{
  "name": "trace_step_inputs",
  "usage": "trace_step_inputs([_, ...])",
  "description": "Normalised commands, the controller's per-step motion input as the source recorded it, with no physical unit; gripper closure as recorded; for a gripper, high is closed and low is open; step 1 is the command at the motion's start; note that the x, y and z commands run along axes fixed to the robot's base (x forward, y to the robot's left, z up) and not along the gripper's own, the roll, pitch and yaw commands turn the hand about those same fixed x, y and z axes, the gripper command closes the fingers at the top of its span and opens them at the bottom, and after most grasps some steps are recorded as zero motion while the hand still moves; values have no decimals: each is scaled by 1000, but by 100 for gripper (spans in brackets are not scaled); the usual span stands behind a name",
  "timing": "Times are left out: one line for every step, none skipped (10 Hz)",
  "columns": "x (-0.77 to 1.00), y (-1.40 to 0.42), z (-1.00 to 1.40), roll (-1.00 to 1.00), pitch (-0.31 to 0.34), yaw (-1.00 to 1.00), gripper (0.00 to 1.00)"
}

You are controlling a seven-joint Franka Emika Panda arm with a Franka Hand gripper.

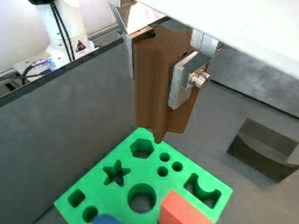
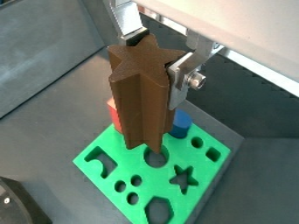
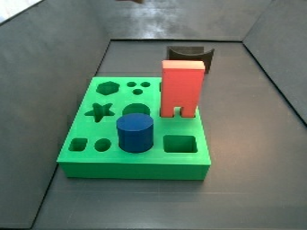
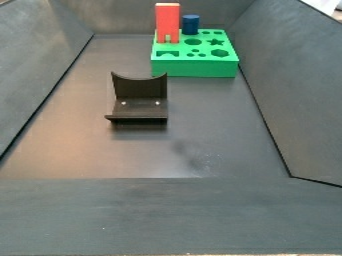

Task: Pick up the star object. Move up. Place the star object on the fixture. Regrasp the star object. Move to above the board. Insert the star object.
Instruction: Insert the star object.

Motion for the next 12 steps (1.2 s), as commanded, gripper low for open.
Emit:
trace_step_inputs([-77,0,0,0,-66,-63,100])
trace_step_inputs([-14,-29,-109,-67,-44,-137,100])
trace_step_inputs([-194,0,-286,-214,-119,-334,100])
trace_step_inputs([-229,0,-286,-227,-130,-403,100])
trace_step_inputs([-160,0,-211,-260,-126,-631,100])
trace_step_inputs([-189,0,-166,-224,-107,-731,100])
trace_step_inputs([-151,0,-149,-200,-96,-746,100])
trace_step_inputs([-149,0,-146,-204,-101,-749,100])
trace_step_inputs([-186,0,-146,-167,-87,-771,100])
trace_step_inputs([-160,0,-6,-79,-30,-594,100])
trace_step_inputs([0,0,0,-17,0,-197,100])
trace_step_inputs([0,0,-266,-183,-49,-291,100])
